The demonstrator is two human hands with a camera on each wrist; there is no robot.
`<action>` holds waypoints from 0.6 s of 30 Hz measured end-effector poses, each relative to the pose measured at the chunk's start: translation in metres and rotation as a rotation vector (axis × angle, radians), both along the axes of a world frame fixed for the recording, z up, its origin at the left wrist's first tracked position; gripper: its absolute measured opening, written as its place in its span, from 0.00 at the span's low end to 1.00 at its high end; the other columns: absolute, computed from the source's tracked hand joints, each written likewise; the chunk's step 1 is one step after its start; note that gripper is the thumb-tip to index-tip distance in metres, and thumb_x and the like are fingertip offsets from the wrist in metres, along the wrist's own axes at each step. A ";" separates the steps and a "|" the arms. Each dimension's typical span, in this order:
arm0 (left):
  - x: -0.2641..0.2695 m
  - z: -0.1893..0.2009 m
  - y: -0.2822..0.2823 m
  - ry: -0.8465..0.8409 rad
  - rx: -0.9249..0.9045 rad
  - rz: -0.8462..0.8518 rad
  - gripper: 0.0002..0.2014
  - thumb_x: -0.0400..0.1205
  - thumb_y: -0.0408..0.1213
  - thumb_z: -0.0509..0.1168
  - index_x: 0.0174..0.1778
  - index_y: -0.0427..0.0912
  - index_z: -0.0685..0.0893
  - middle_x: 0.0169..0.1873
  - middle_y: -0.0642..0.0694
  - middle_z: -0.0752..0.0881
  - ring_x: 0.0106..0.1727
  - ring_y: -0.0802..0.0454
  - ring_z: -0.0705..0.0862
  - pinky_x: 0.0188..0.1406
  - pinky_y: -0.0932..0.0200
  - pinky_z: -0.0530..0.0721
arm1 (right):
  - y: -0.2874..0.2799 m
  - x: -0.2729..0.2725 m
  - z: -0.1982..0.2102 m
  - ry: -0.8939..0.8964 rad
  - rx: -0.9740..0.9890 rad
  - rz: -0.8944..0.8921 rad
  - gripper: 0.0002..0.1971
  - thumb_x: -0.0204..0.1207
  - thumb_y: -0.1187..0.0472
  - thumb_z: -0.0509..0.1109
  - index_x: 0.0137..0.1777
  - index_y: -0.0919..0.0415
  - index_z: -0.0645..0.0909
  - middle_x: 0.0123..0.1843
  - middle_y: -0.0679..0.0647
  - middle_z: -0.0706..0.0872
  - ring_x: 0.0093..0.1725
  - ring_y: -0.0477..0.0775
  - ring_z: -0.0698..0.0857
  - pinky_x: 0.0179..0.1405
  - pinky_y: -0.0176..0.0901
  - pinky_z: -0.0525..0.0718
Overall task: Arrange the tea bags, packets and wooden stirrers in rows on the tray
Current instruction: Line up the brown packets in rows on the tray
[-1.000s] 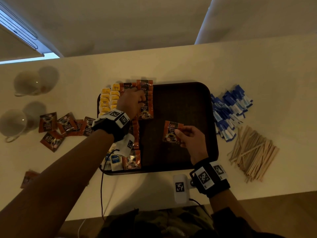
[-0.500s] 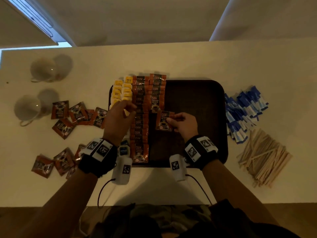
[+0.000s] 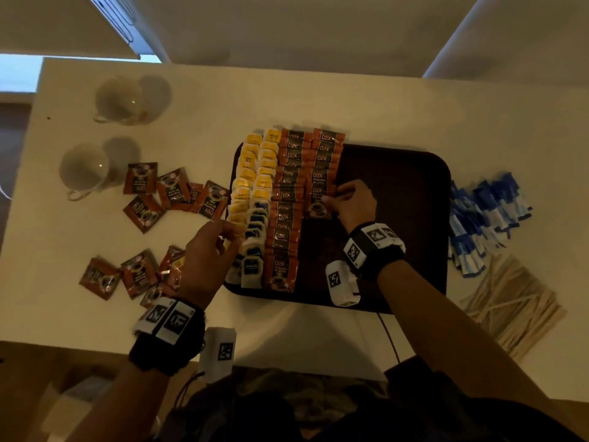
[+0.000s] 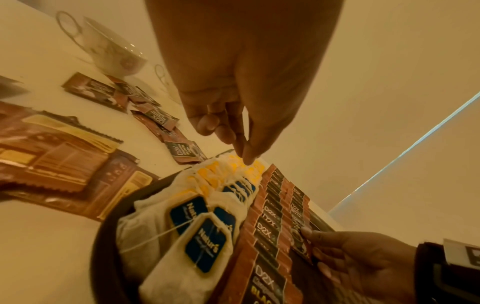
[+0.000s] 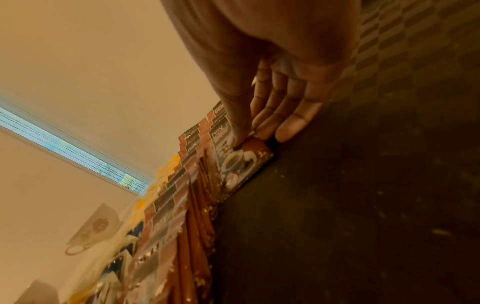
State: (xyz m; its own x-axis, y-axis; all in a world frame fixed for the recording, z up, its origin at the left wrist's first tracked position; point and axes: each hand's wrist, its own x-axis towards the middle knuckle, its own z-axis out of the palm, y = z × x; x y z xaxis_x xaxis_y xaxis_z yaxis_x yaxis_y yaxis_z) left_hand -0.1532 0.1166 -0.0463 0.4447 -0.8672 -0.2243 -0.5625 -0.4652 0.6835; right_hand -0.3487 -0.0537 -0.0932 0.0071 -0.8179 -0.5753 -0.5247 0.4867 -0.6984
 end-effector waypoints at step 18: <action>0.107 -0.019 0.087 0.076 0.333 0.365 0.19 0.74 0.36 0.74 0.59 0.44 0.78 0.54 0.39 0.82 0.55 0.39 0.82 0.48 0.45 0.84 | 0.072 -0.030 0.028 -0.060 -0.029 -0.147 0.17 0.77 0.62 0.70 0.65 0.59 0.74 0.54 0.53 0.80 0.42 0.46 0.82 0.38 0.39 0.82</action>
State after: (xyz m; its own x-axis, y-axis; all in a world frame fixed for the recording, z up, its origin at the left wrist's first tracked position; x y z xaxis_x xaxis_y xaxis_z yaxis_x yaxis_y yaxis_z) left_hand -0.0462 0.2033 -0.0652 0.6772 -0.5343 -0.5058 -0.2770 -0.8220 0.4975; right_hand -0.3785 0.0182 -0.0656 -0.0801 -0.8287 -0.5539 -0.4062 0.5346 -0.7411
